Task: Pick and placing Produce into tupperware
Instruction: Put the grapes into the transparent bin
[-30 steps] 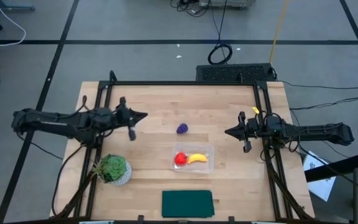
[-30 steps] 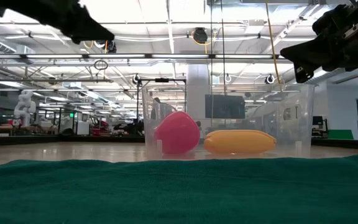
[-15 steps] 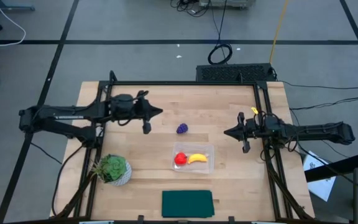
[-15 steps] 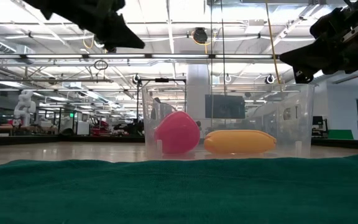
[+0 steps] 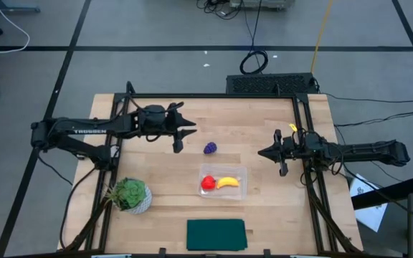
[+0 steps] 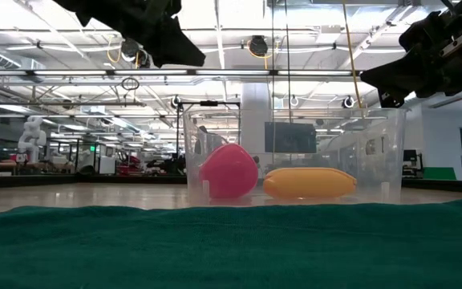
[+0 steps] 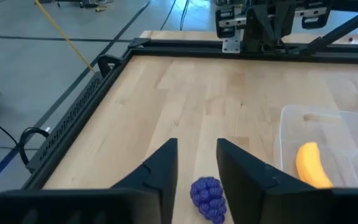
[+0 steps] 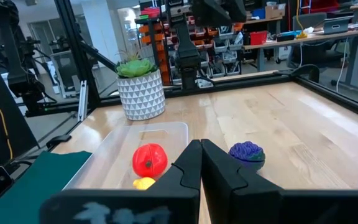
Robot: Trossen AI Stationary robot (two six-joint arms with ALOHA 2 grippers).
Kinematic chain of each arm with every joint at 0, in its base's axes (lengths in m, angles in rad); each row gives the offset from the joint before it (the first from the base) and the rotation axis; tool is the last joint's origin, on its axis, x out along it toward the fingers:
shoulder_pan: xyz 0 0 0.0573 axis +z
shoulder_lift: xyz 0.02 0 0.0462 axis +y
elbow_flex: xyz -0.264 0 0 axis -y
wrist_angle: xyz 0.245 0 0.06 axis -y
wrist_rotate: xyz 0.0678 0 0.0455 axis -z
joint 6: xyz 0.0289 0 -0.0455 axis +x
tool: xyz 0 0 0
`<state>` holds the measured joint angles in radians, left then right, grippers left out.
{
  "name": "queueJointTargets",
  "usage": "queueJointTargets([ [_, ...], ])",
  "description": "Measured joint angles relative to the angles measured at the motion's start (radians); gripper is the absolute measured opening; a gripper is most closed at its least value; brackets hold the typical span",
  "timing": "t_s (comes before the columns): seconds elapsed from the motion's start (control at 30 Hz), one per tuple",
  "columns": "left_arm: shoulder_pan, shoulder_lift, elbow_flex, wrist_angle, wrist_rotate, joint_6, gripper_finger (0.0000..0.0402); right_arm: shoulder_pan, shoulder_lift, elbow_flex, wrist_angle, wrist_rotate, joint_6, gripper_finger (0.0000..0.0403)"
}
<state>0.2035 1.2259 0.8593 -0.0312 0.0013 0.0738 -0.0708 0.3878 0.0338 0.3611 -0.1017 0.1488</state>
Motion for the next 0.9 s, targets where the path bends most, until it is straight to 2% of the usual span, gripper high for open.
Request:
queueJointTargets([
  [0.2, 0.0, -0.002, 0.0, -0.002, 0.0, 0.0, 0.0148, 0.0, 0.0, 0.0, 0.001, 0.0, -0.005, 0.0],
  [0.4, 0.007, -0.002, 0.0, 0.056, 0.005, 0.0, 0.0159, 0.0, 0.0, 0.0, 0.006, 0.0, -0.008, 0.0],
  [0.53, 0.044, -0.002, 0.009, 0.086, 0.07, -0.009, 0.0159, 0.0, 0.0, 0.0, 0.008, 0.0, -0.008, 0.0],
  [0.67, 0.085, 0.018, 0.088, 0.007, 0.102, -0.034, 0.0159, 0.0, 0.0, 0.0, 0.008, 0.0, -0.006, 0.0],
  [0.9, 0.104, 0.142, 0.292, -0.287, 0.104, -0.006, 0.0159, 0.0, -0.001, 0.0, 0.008, 0.0, -0.007, 0.0],
])
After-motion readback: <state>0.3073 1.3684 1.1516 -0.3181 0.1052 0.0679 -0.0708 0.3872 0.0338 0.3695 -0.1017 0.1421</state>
